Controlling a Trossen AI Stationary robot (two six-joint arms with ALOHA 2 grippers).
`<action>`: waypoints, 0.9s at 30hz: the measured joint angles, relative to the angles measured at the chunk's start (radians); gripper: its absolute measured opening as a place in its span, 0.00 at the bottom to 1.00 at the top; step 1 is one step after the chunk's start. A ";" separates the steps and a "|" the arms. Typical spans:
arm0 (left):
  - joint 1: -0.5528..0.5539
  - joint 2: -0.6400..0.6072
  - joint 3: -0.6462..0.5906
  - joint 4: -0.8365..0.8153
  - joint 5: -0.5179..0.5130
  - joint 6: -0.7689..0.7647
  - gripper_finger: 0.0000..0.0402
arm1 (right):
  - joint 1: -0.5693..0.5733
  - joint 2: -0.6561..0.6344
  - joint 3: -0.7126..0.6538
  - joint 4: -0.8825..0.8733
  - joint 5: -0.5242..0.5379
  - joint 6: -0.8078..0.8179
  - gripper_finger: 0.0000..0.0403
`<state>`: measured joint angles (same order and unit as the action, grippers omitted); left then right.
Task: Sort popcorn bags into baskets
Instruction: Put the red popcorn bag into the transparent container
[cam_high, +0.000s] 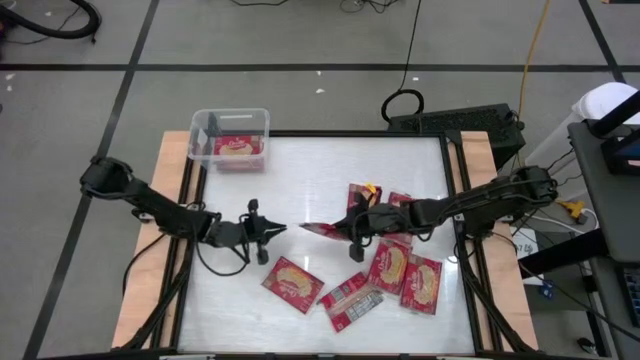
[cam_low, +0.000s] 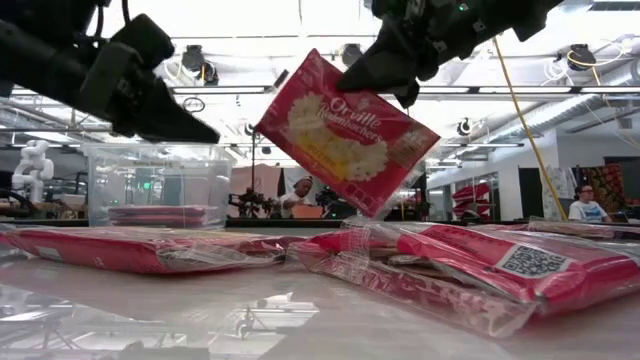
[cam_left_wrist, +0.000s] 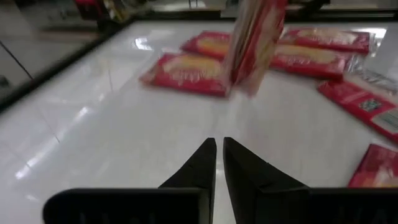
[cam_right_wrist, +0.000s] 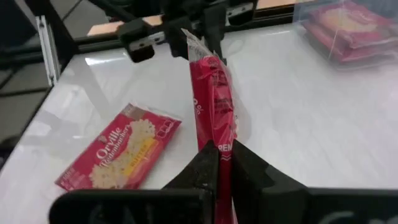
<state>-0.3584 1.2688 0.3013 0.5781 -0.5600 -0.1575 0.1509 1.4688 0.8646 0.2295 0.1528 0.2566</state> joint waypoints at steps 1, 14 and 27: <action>-0.012 -0.013 -0.001 -0.008 -0.015 0.019 0.09 | 0.000 0.003 0.000 0.006 0.000 0.012 0.04; 0.047 -0.031 0.103 0.014 0.058 0.102 0.49 | -0.041 0.096 0.001 0.080 -0.029 0.005 0.04; 0.207 0.179 0.102 0.189 0.357 0.168 0.52 | -0.042 0.153 0.001 0.171 -0.078 -0.071 0.04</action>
<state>-0.1513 1.4480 0.4030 0.7675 -0.2025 0.0106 0.1089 1.6218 0.8654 0.4010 0.0746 0.1859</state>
